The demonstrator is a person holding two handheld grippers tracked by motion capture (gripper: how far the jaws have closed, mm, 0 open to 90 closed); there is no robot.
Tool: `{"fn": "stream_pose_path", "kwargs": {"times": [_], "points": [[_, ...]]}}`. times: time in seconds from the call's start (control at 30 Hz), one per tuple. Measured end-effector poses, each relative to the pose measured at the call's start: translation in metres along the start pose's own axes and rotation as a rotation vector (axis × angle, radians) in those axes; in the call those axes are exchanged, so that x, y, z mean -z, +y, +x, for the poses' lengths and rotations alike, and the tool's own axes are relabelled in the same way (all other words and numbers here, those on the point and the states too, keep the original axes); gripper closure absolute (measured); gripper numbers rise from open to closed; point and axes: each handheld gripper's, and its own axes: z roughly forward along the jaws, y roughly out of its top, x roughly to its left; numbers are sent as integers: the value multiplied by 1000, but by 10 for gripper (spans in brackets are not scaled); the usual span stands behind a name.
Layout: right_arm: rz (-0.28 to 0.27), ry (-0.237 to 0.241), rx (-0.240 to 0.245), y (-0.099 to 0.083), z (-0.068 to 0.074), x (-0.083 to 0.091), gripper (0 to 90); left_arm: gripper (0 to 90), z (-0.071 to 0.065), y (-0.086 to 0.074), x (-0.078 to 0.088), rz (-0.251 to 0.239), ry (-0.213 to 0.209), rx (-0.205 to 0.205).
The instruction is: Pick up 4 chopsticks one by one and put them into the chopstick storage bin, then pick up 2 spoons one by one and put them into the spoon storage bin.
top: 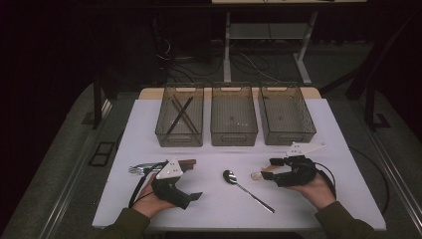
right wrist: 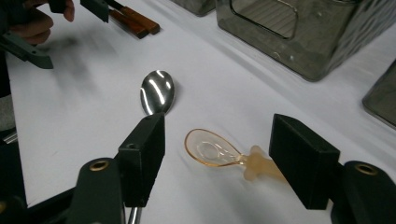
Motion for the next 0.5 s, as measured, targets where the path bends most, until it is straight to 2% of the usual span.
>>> {"fn": "stream_pose_path", "kwargs": {"times": [0.27,0.5], "points": [[14,-45,-48,-1,-15,2,480,0,1,0,0,0,-1,0],[31,-134,-63,-2,-30,4,617,0,1,0,-1,1,3,4]]}}
